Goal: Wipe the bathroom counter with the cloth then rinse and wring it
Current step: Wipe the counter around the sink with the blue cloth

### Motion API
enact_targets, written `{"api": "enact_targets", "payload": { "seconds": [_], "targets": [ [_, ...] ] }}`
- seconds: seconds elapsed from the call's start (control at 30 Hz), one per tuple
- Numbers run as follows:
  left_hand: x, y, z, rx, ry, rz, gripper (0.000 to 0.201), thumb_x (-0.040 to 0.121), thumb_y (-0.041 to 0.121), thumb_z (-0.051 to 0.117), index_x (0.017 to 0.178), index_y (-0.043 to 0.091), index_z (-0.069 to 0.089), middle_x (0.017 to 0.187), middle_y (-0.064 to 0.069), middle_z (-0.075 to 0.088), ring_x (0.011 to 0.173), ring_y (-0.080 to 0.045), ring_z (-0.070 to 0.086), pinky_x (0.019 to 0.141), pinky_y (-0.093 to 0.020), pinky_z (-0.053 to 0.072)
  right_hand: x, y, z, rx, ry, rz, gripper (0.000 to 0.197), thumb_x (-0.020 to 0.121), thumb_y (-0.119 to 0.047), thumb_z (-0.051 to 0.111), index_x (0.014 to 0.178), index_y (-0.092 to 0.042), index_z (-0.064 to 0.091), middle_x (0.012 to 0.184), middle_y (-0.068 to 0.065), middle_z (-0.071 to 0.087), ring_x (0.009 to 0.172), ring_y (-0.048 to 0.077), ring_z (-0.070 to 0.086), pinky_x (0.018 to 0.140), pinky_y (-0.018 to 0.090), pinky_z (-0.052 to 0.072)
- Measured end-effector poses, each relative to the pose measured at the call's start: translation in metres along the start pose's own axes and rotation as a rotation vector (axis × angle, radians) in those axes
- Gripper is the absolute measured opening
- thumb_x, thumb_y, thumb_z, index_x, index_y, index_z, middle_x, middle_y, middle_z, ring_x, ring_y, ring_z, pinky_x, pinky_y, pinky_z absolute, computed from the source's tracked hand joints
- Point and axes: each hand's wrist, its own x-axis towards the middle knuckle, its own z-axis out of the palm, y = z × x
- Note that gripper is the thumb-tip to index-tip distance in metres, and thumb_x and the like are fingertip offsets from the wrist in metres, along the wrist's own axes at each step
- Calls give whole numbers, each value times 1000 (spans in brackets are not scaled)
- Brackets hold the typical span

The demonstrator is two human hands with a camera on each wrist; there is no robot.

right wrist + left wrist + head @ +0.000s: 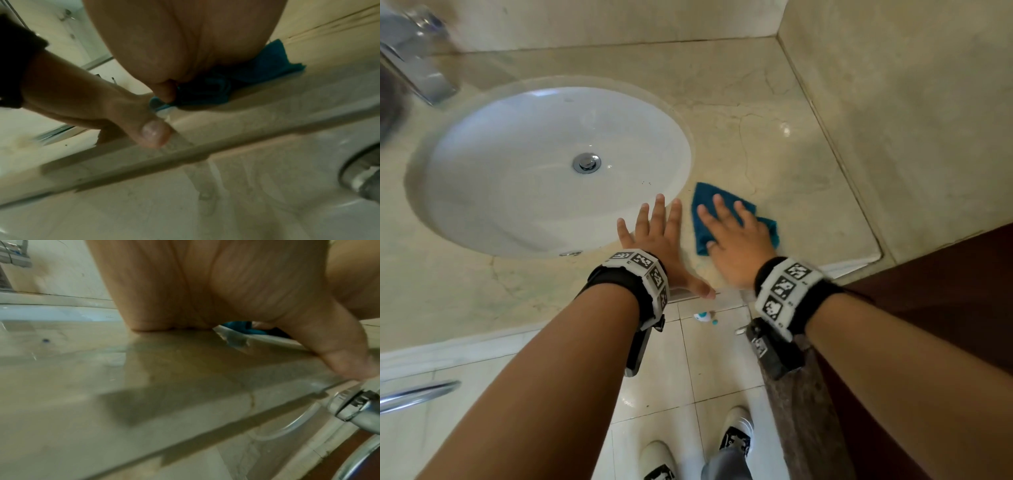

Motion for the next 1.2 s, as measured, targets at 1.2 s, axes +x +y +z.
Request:
{"api": "enact_targets", "payload": {
  "seconds": [1.2],
  "targets": [
    [-46, -53, 28, -21, 51, -63, 134, 54, 88, 52, 141, 28, -31, 147, -4, -40, 139, -25, -30, 109, -64, -10, -20, 31, 8, 148, 76, 123, 66, 99, -44, 27, 149, -21, -9, 157, 4, -16, 145, 26, -9, 119, 40, -1]
  ]
}}
